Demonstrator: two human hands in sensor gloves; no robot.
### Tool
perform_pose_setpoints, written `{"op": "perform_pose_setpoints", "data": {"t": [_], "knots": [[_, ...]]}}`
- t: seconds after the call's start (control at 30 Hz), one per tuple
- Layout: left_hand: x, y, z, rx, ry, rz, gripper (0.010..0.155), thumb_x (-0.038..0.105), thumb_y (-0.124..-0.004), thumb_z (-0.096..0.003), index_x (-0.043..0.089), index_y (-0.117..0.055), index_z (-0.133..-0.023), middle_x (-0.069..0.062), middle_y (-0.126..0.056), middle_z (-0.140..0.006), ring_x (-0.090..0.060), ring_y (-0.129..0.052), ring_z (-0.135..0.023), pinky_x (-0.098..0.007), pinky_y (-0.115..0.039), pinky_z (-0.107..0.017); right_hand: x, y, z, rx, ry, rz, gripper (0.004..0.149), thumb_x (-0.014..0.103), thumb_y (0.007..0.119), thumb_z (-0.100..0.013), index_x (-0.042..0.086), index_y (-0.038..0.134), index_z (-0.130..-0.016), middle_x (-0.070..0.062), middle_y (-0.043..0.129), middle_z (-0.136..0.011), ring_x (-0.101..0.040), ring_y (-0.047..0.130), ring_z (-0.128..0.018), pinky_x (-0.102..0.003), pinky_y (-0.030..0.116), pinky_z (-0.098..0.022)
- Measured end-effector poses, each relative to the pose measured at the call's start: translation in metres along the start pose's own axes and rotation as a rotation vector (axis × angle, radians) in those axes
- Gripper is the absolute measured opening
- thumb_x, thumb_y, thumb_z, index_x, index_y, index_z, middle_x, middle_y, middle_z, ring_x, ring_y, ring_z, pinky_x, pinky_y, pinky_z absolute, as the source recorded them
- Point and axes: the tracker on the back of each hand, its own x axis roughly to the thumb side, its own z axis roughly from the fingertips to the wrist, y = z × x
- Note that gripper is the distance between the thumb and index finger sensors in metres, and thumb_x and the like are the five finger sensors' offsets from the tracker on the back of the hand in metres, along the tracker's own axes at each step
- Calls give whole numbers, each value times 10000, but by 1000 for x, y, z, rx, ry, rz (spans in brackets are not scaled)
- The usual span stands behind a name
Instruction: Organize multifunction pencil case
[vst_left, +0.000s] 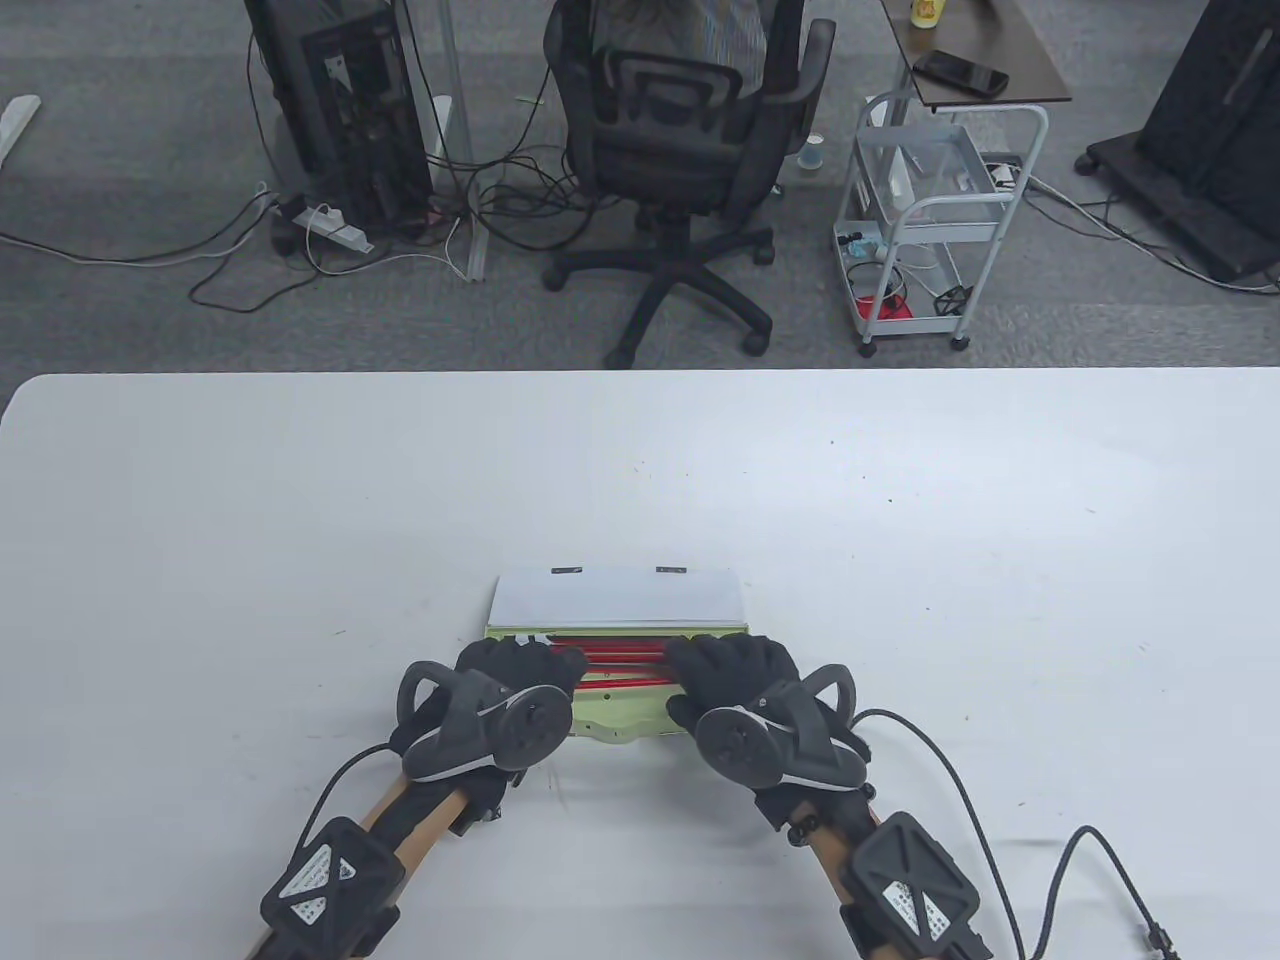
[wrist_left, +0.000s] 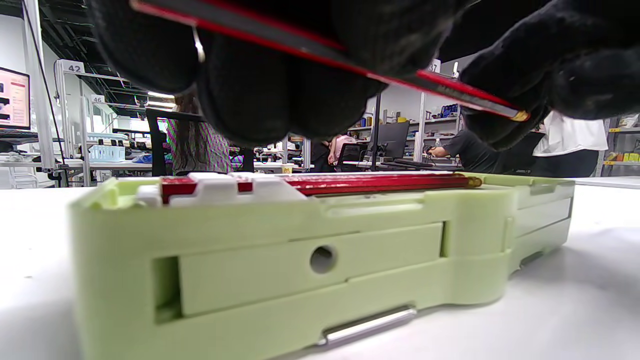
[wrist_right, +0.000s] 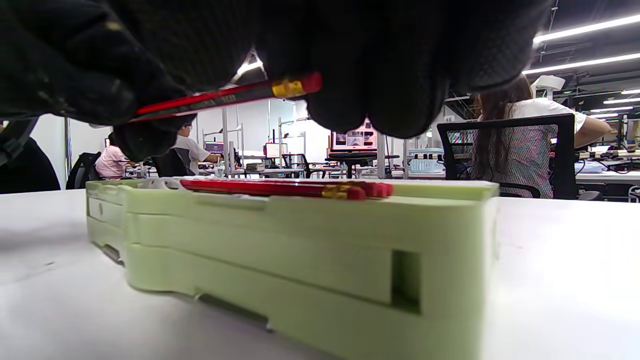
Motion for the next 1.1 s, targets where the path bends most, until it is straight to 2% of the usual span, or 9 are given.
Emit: {"op": "perform_pose_setpoints", "data": {"t": [0.27, 0.5, 0.6, 0.7, 0.9, 1.1], "knots": [[2, 0, 0, -1, -13, -1, 441, 297, -738, -461, 266, -760, -901, -32, -960, -807, -255, -986, -659, -604, -761, -606, 3, 3, -2, 9, -10, 41, 452, 345, 782, -499, 140, 811, -900, -122, 909, -787, -349, 959, -667, -547, 814, -577], [3, -1, -1, -10, -16, 9, 444, 301, -737, -468, 265, -754, -910, -30, -957, -822, -264, -984, -678, -608, -757, -610, 3, 2, -2, 15, -7, 41, 426, 332, 776, -496, 155, 826, -880, -110, 914, -770, -343, 960, -657, -547, 816, -573], [2, 0, -1, -5, -7, 9, 457, 309, -734, -474, 262, -740, -928, -35, -943, -861, -281, -974, -726, -610, -748, -619, 2, 2, -2, 13, -4, 46, 424, 326, 776, -496, 153, 827, -879, -112, 914, -769, -345, 958, -660, -551, 814, -576], [-5, 3, -1, -8, 13, 26, 517, 388, -733, -461, 254, -714, -959, -56, -903, -931, -317, -941, -803, -624, -729, -634, -3, 1, -1, 14, 8, 66, 421, 323, 775, -495, 156, 827, -879, -111, 911, -775, -350, 954, -667, -556, 808, -581], [-45, 10, 2, -36, 151, 62, 700, 501, -729, -429, 231, -580, -1057, -122, -733, -1092, -407, -790, -967, -667, -648, -681, -25, -5, 4, 4, 72, 91, 421, 321, 775, -495, 159, 826, -880, -116, 903, -785, -359, 946, -680, -565, 799, -587], [-101, -3, 13, -189, 314, 195, 912, 602, -717, -375, 199, -399, -1129, -199, -548, -1188, -500, -620, -1055, -713, -565, -700, -44, -7, 8, 19, 135, 83, 419, 318, 776, -493, 171, 827, -882, -130, 885, -811, -379, 930, -700, -577, 784, -597]]}}
